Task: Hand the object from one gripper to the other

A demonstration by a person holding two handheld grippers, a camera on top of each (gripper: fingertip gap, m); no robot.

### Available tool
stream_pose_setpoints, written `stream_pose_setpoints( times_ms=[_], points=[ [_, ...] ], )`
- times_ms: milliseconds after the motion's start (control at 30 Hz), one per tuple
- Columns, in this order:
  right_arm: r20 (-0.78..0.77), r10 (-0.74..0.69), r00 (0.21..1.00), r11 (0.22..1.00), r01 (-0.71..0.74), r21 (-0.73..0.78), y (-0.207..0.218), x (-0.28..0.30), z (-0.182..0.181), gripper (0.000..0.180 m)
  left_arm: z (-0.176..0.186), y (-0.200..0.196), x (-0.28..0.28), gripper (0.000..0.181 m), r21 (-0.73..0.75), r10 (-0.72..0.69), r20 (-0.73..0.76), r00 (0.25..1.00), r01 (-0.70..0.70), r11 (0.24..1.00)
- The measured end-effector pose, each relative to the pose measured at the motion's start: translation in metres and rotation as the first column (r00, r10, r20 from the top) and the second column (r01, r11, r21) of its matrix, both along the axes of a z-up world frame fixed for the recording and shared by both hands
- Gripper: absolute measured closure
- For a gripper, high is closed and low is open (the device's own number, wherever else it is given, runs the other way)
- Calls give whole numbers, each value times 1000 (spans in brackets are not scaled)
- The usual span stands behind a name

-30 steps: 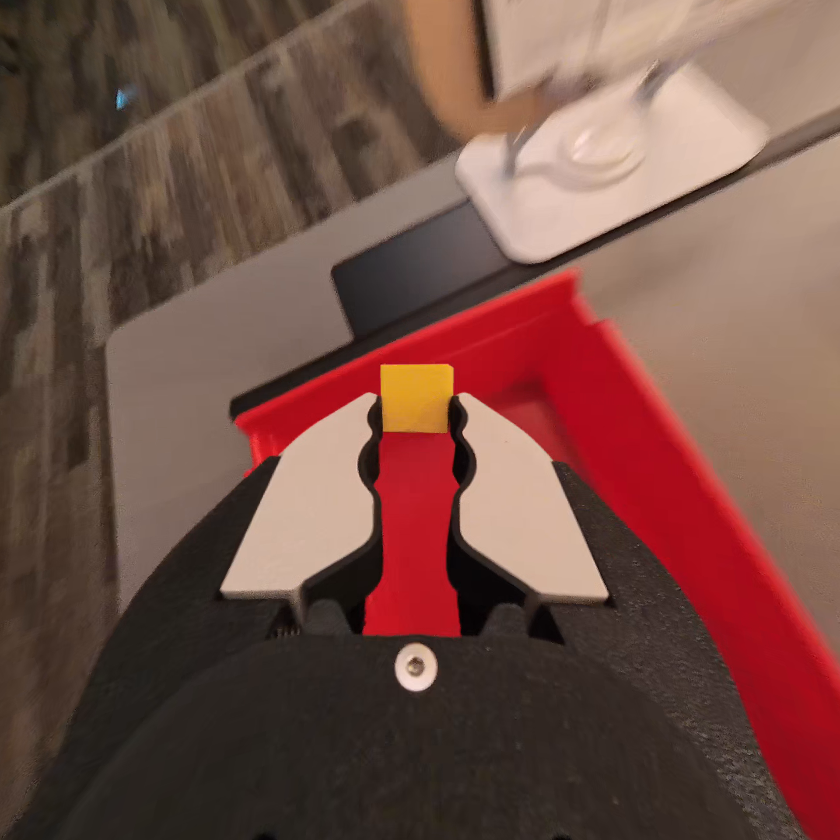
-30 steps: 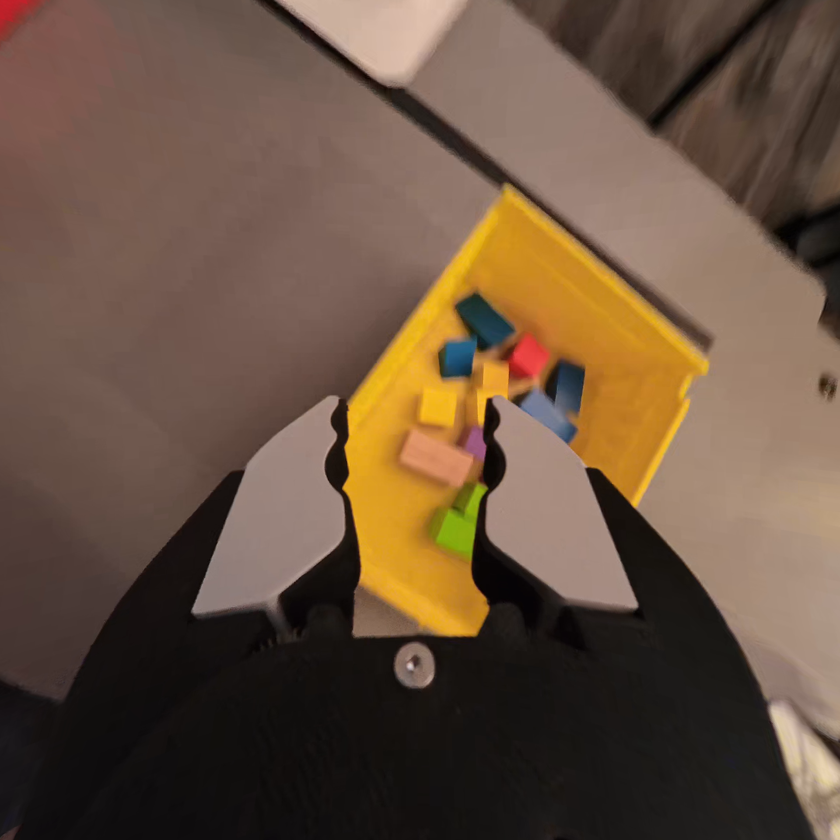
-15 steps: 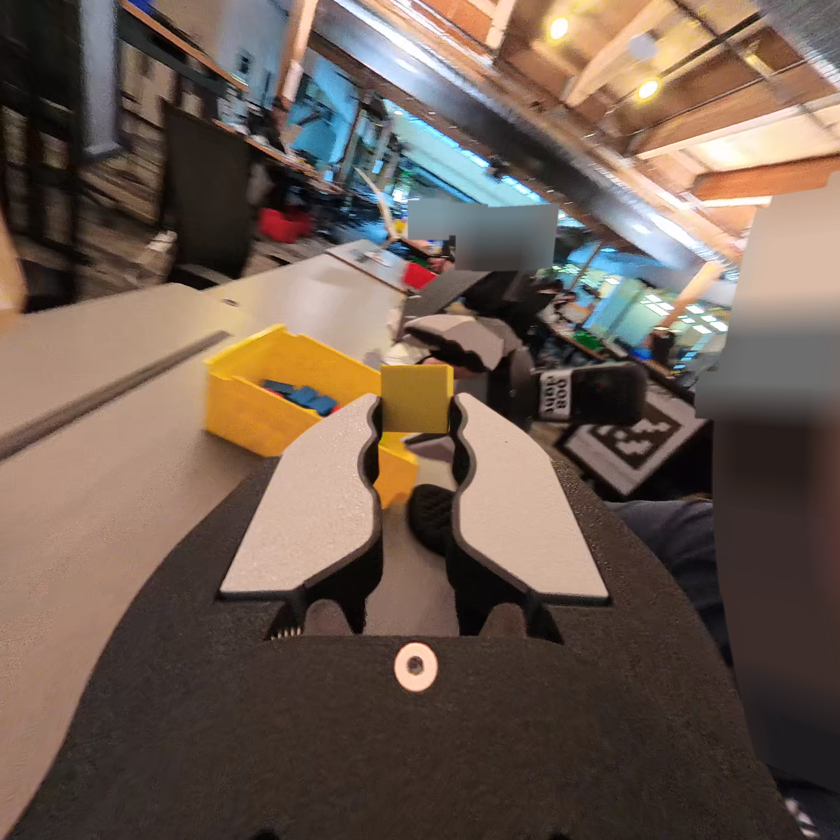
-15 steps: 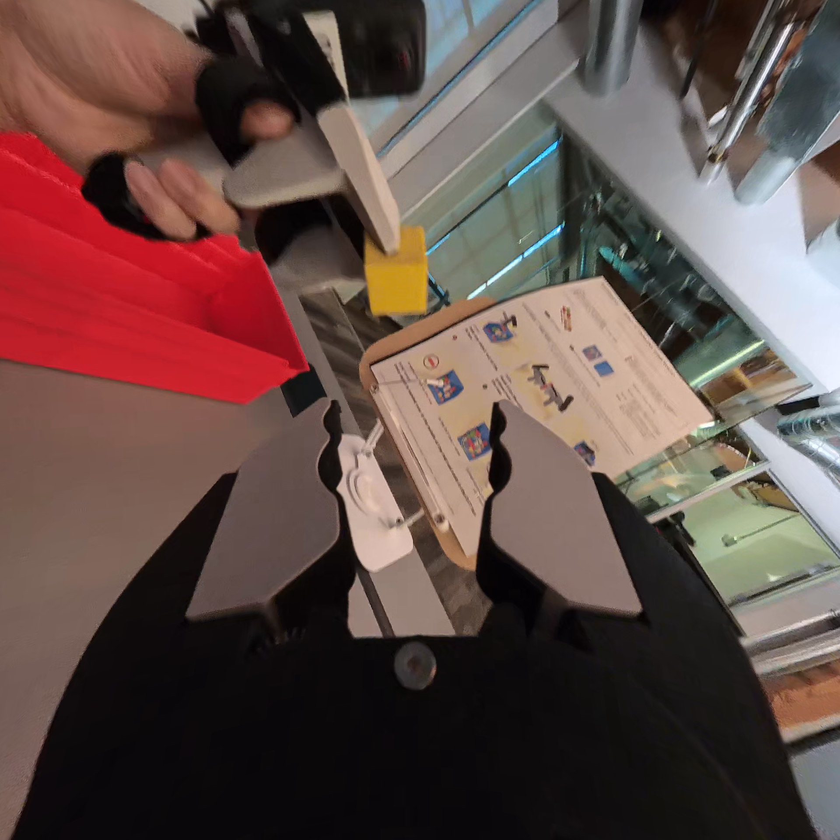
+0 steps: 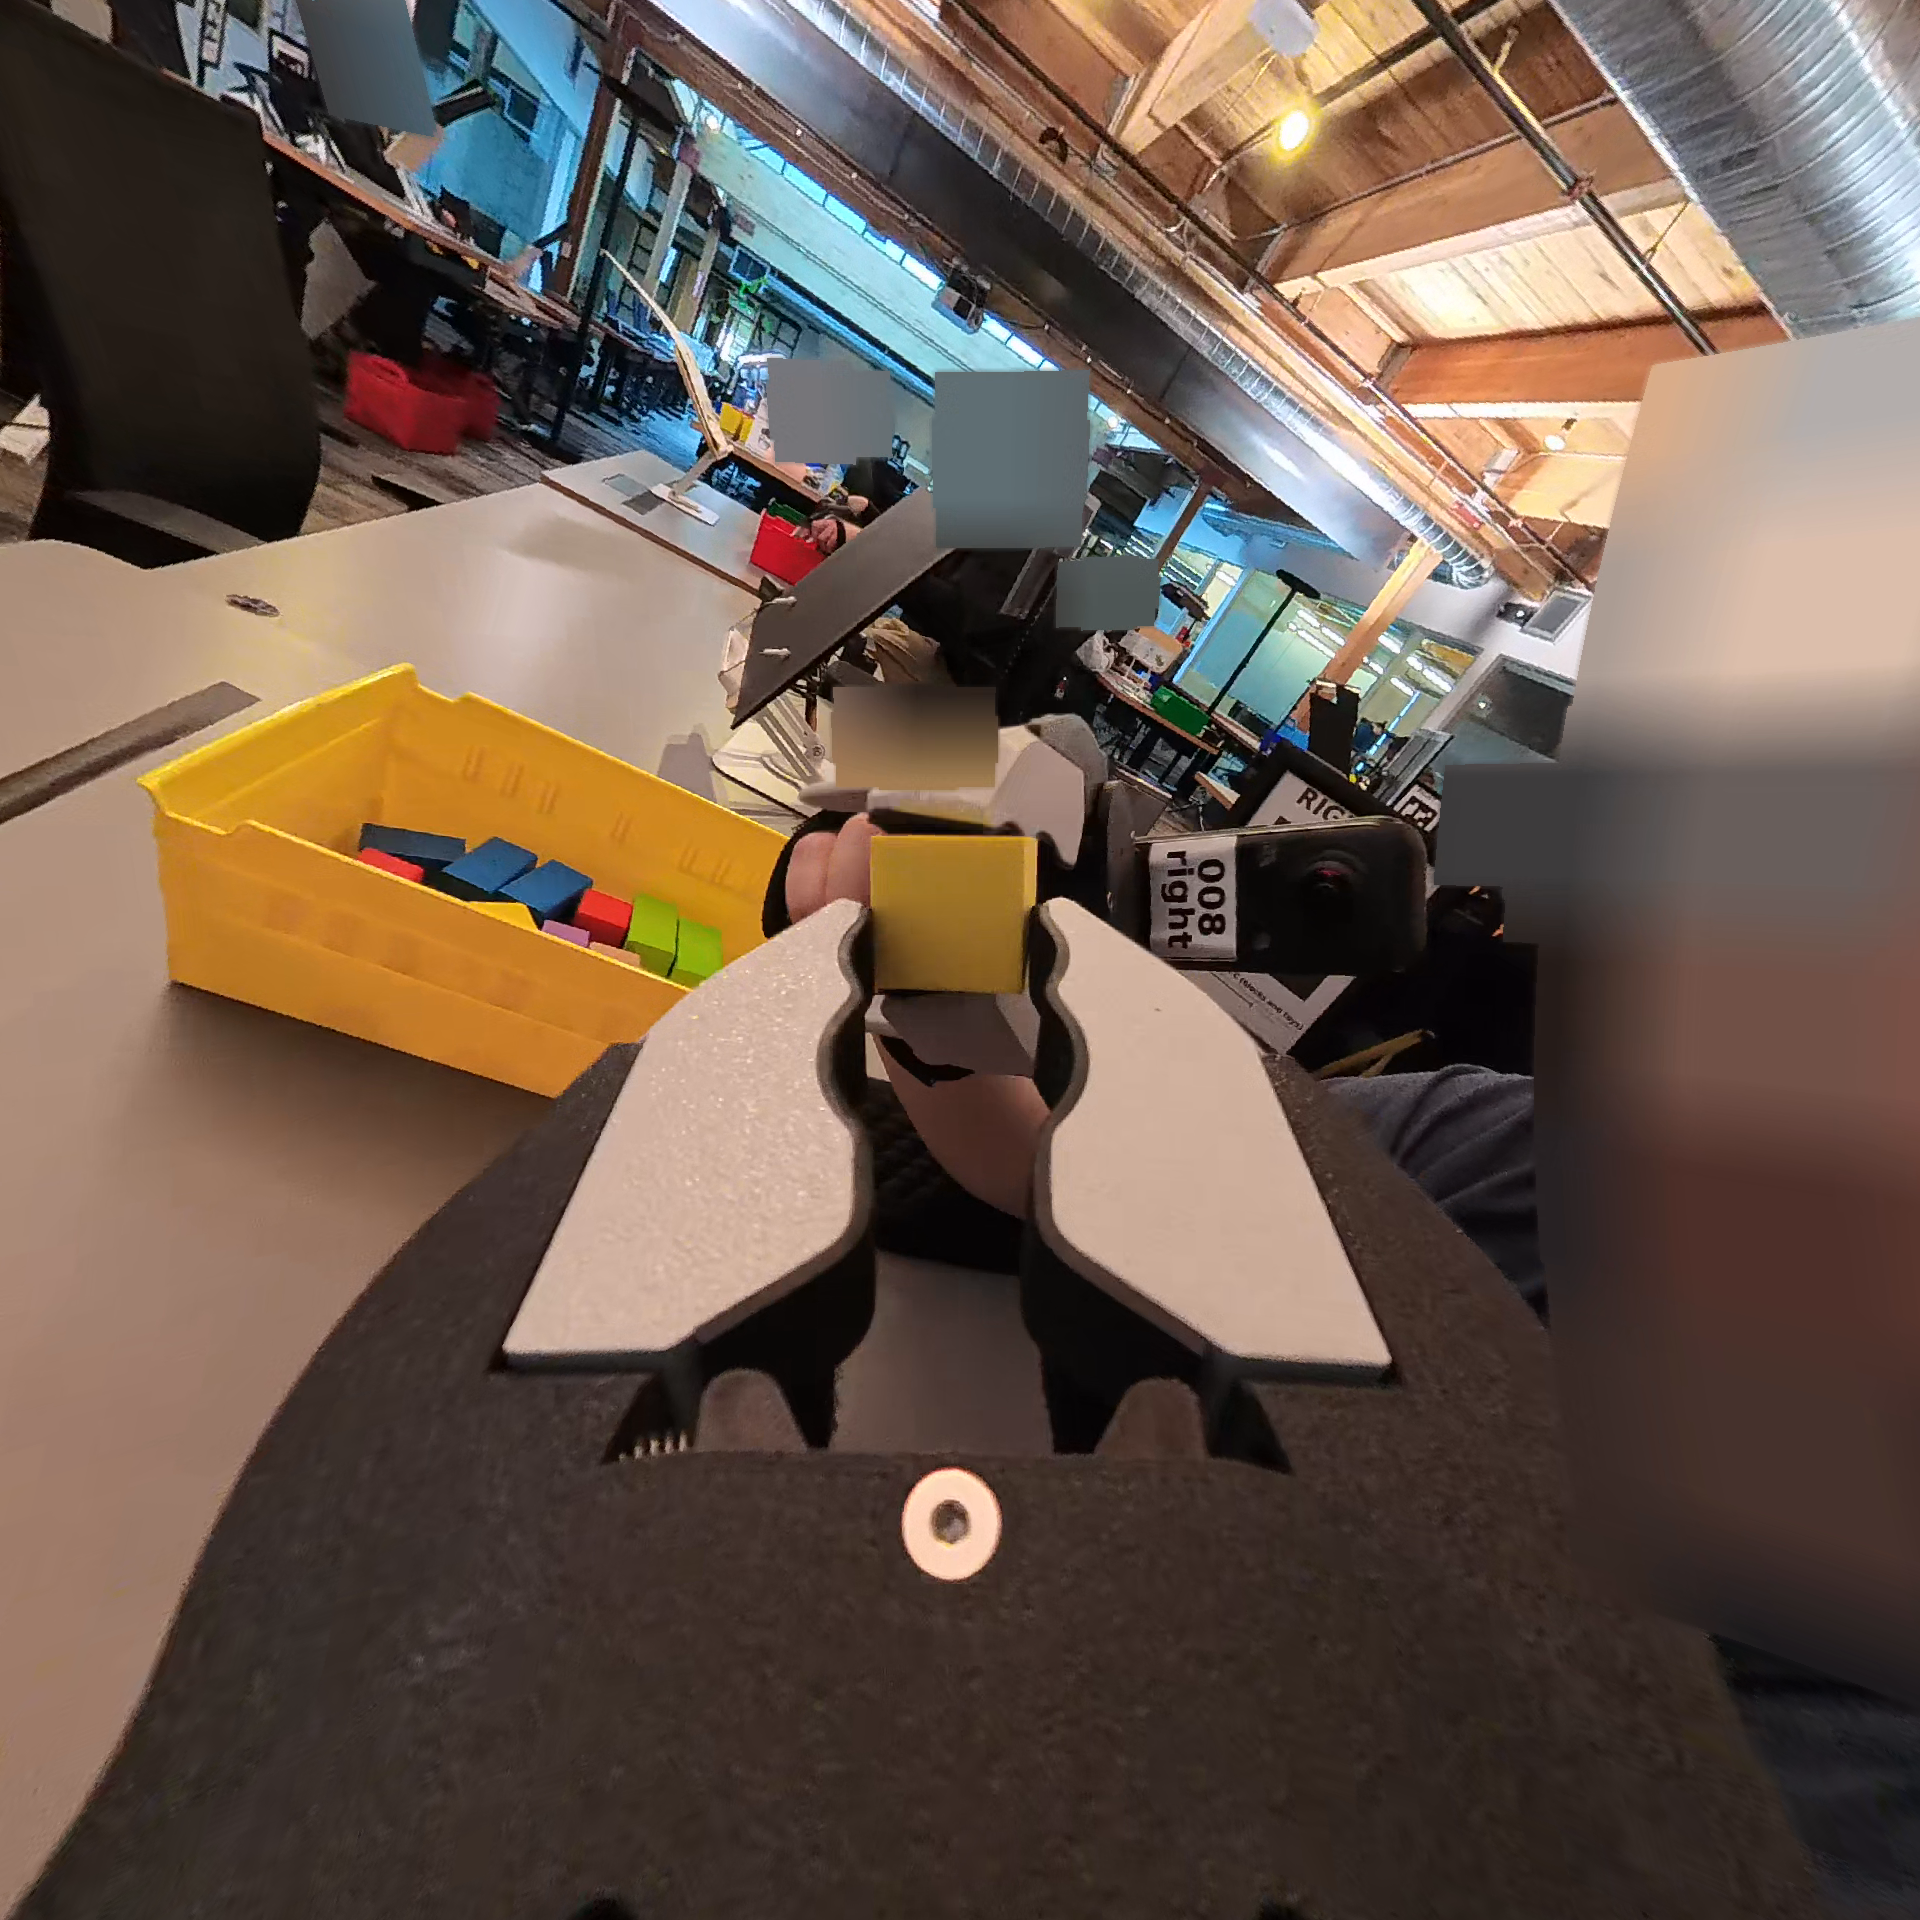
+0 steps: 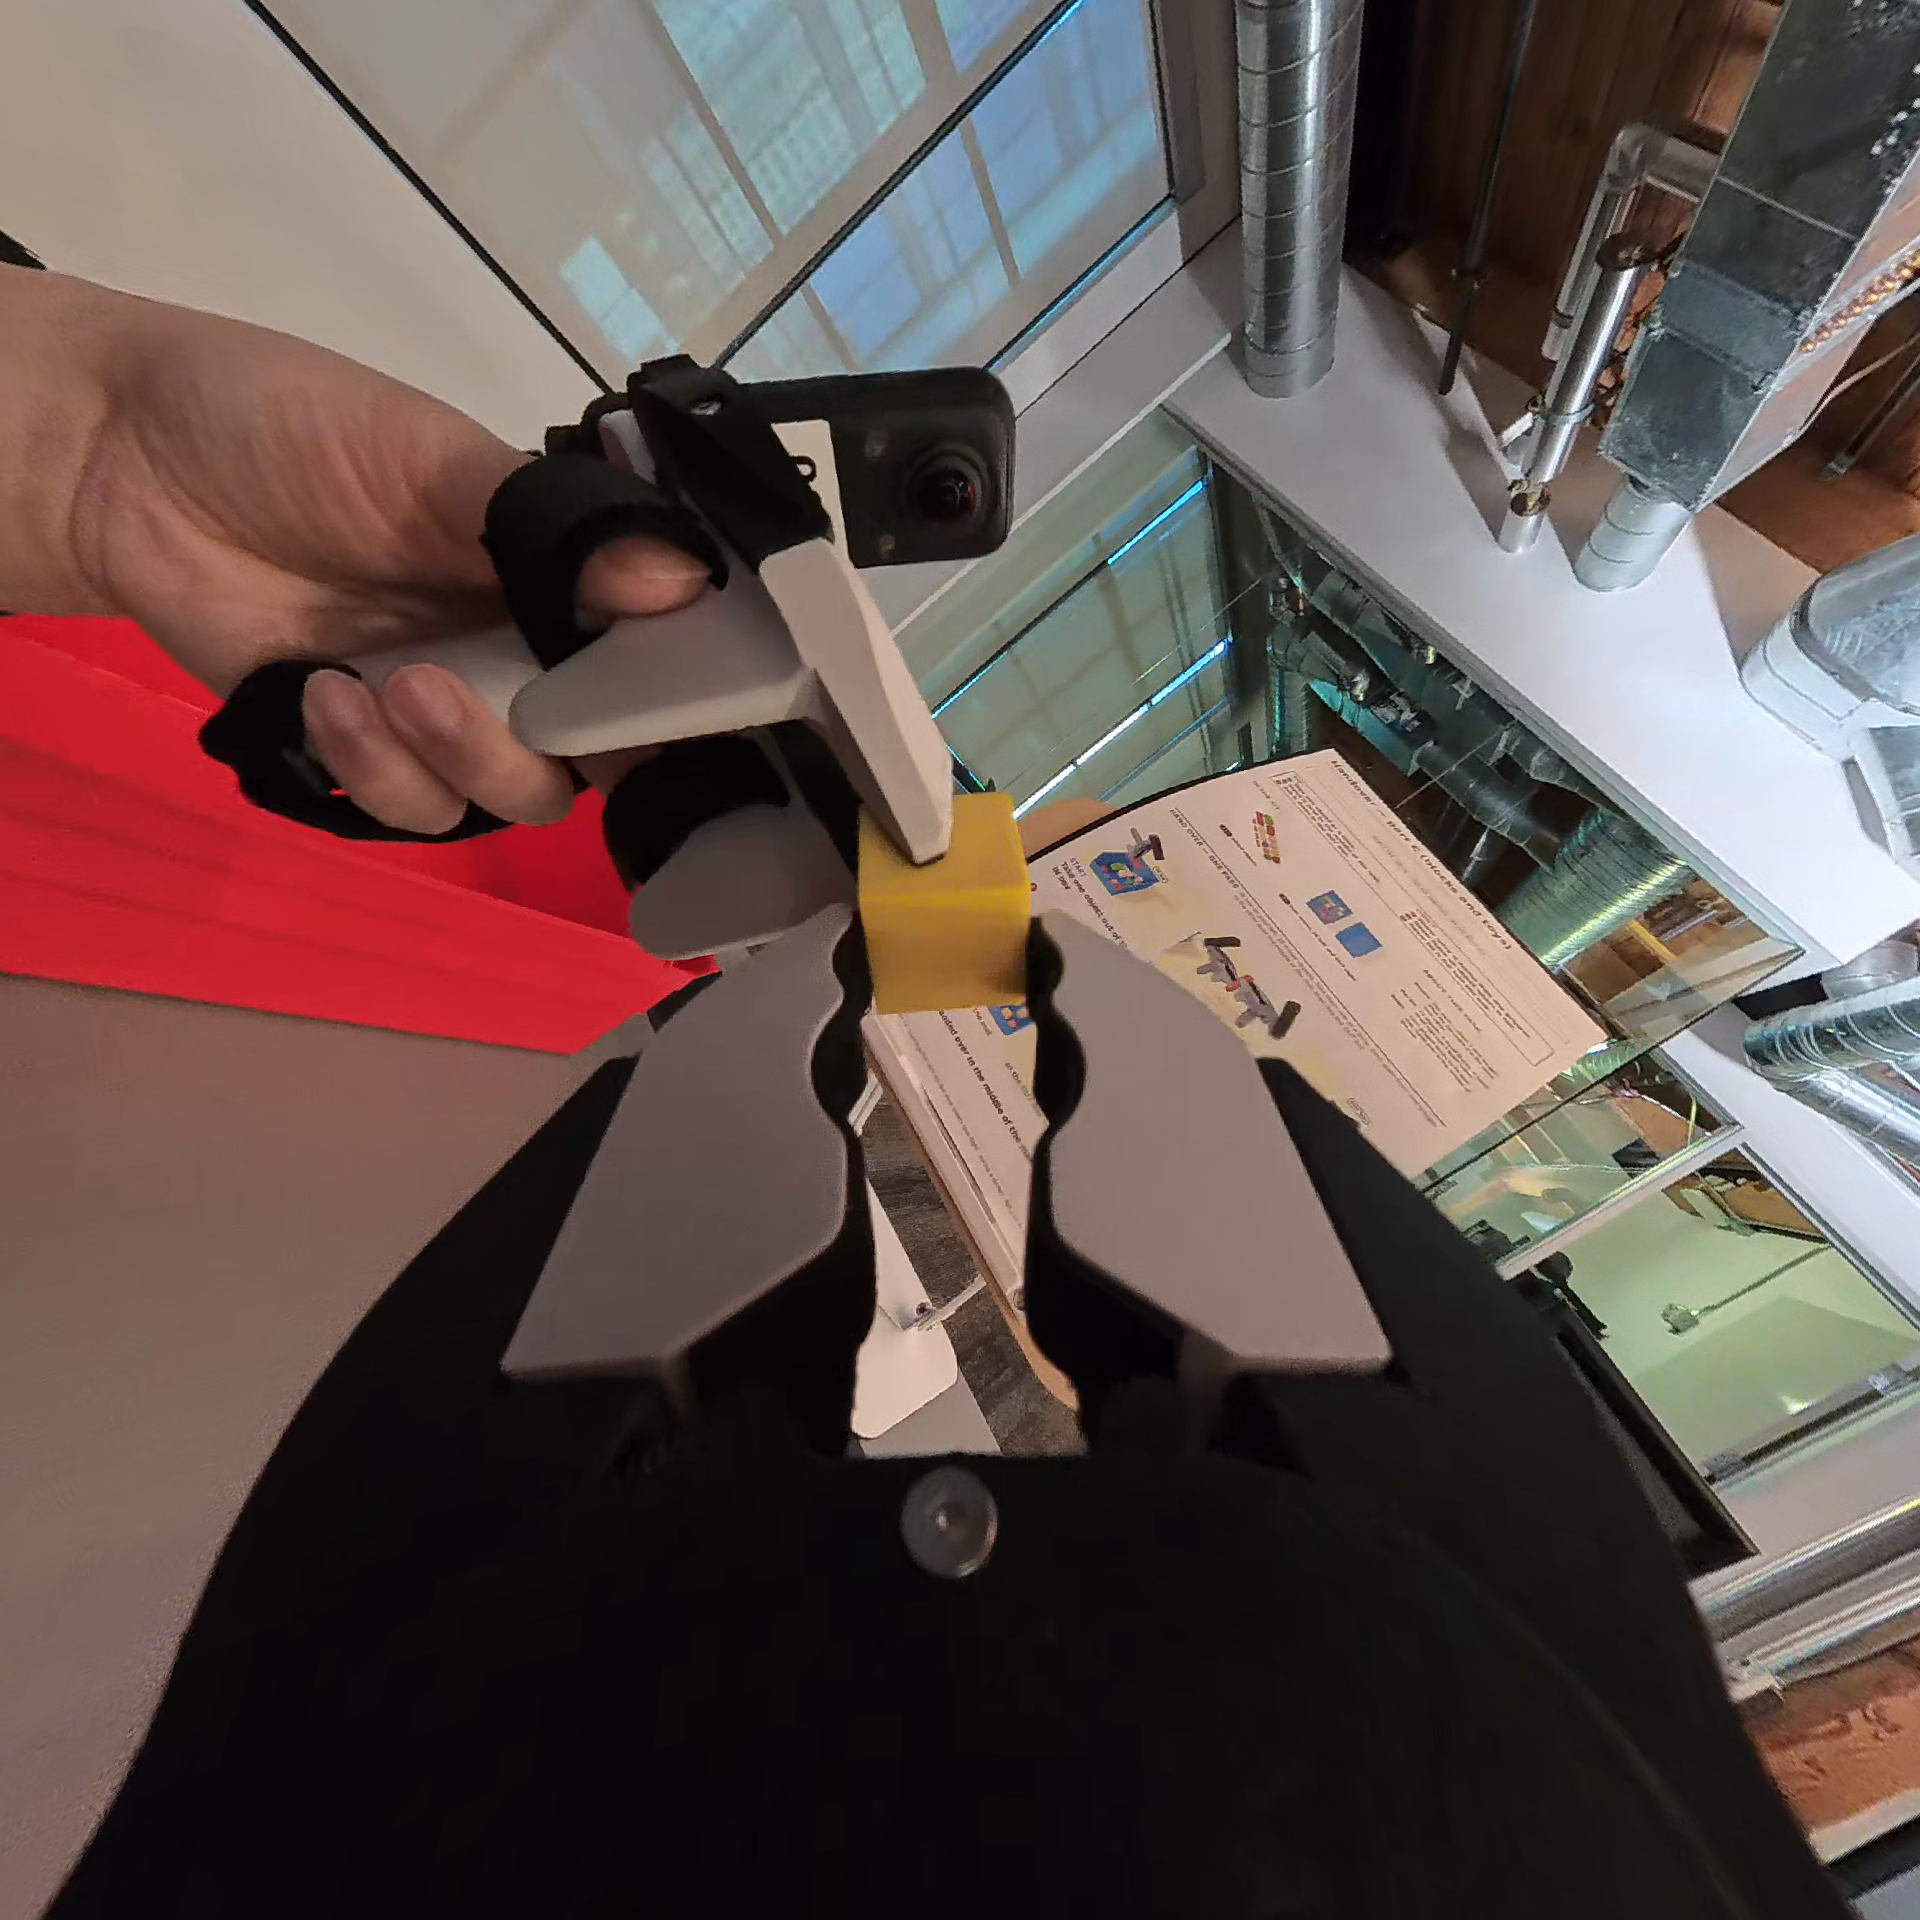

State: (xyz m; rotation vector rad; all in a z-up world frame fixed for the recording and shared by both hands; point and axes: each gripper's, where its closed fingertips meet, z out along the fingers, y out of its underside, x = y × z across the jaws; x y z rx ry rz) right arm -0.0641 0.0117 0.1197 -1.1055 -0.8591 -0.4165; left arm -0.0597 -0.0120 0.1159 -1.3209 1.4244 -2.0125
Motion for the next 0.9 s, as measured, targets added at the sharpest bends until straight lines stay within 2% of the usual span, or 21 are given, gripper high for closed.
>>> stream_pose_setpoints(
  times_ms=[133,200,233,267,333,367,433,500,533,567,633,733,900],
  points=[
    [31,-18,999,997,20,-75,0,10,0,151,1,7,-1,148,-1,20,0,1000,-20,1000],
    [55,-38,998,973,49,-226,-3,37,-4,151,-2,23,-1,140,53,106,-11,994,-106,993],
    [34,-40,999,910,50,-411,-8,57,-20,151,-3,29,-3,140,82,136,-19,991,-134,988],
    [-15,-75,997,807,52,-588,-17,82,-36,151,-4,34,-6,140,114,164,-34,986,-160,981],
    [-70,-219,973,587,74,-806,-42,137,-72,151,-5,42,-13,140,181,209,-56,976,-196,964],
    [-30,-322,946,485,138,-864,-54,168,-91,151,-6,45,-16,140,210,230,-66,971,-212,955],
    [100,-465,879,212,221,-952,-88,218,-138,150,-6,51,-23,141,251,264,-83,961,-236,939],
    [190,-548,815,-52,193,-980,-120,245,-179,150,-4,56,-29,142,252,283,-85,955,-254,934],
    [209,-574,792,-153,147,-977,-130,251,-194,150,-1,57,-31,142,241,284,-81,955,-258,936],
    [215,-597,773,-221,99,-970,-134,255,-205,150,1,59,-34,143,228,284,-77,956,-260,938],
    [203,-617,761,-286,24,-958,-133,254,-221,151,5,61,-39,144,213,284,-68,956,-264,941],
    [303,-588,750,-413,44,-910,-142,258,-242,151,9,65,-45,145,212,301,-56,952,-283,935],
    [355,-602,716,-485,26,-874,-141,261,-256,151,13,67,-51,146,222,310,-48,950,-293,930]
  ],
)
